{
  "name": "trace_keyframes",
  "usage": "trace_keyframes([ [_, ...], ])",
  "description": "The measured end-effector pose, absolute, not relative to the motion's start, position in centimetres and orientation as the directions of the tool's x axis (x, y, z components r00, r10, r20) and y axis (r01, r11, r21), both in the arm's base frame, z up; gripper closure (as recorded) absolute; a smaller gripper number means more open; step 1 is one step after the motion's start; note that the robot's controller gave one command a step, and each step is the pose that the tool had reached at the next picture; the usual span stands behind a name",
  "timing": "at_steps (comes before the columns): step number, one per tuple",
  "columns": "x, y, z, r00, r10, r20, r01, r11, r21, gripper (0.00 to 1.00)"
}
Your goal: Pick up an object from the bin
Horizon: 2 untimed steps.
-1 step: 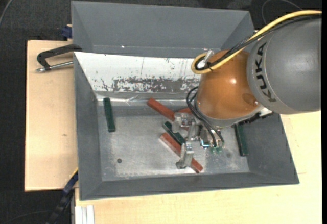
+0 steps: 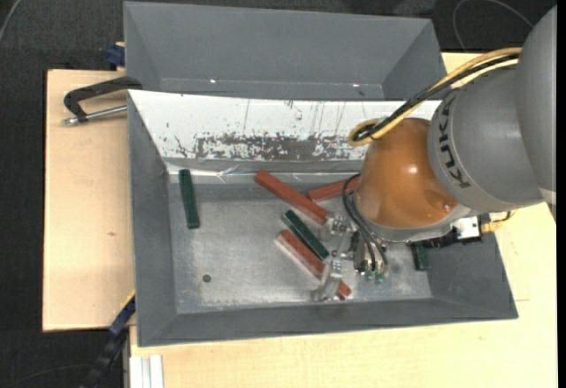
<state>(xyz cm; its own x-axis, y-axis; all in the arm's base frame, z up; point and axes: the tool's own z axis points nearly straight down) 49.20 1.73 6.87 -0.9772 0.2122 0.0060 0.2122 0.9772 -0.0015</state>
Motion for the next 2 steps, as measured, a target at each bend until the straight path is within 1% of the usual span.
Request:
trace_keyframes([
  [1,49.3,1.9,7.0,-0.978,0.211,0.003,0.211,0.978,0.001,1.0],
  [2,51.7,1.1,21.9,-0.975,0.222,-0.014,0.222,0.975,0.004,1.0],
])
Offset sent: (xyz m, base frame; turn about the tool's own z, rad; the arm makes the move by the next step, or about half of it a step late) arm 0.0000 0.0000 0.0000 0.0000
